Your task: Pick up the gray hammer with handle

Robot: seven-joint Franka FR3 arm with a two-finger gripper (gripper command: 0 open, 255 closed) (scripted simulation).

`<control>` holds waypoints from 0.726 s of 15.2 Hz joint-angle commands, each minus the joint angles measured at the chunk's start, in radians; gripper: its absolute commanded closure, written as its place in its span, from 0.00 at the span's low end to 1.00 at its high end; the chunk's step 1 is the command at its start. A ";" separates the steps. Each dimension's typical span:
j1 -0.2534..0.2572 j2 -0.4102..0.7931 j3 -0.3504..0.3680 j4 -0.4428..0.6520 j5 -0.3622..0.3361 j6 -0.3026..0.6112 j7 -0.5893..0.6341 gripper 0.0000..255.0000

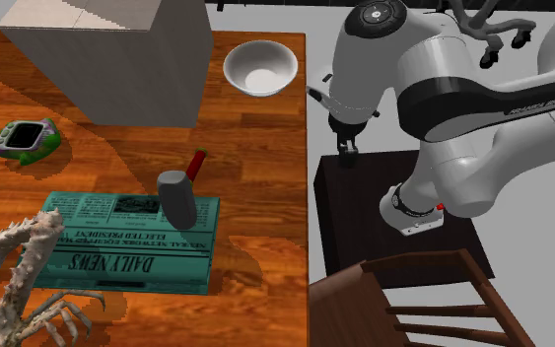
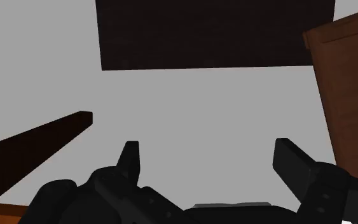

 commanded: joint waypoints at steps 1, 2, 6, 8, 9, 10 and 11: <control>0.000 0.000 0.000 0.000 0.000 0.000 0.000 0.00; 0.011 0.024 -0.029 0.014 -0.007 0.028 -0.060 0.00; 0.069 0.134 -0.141 0.088 -0.011 0.128 -0.297 0.00; 0.104 0.196 -0.195 0.137 0.004 0.169 -0.418 0.00; 0.122 0.228 -0.221 0.164 0.017 0.187 -0.480 0.00; 0.141 0.261 -0.246 0.192 0.032 0.202 -0.542 0.00; 0.160 0.295 -0.270 0.222 0.049 0.215 -0.605 0.00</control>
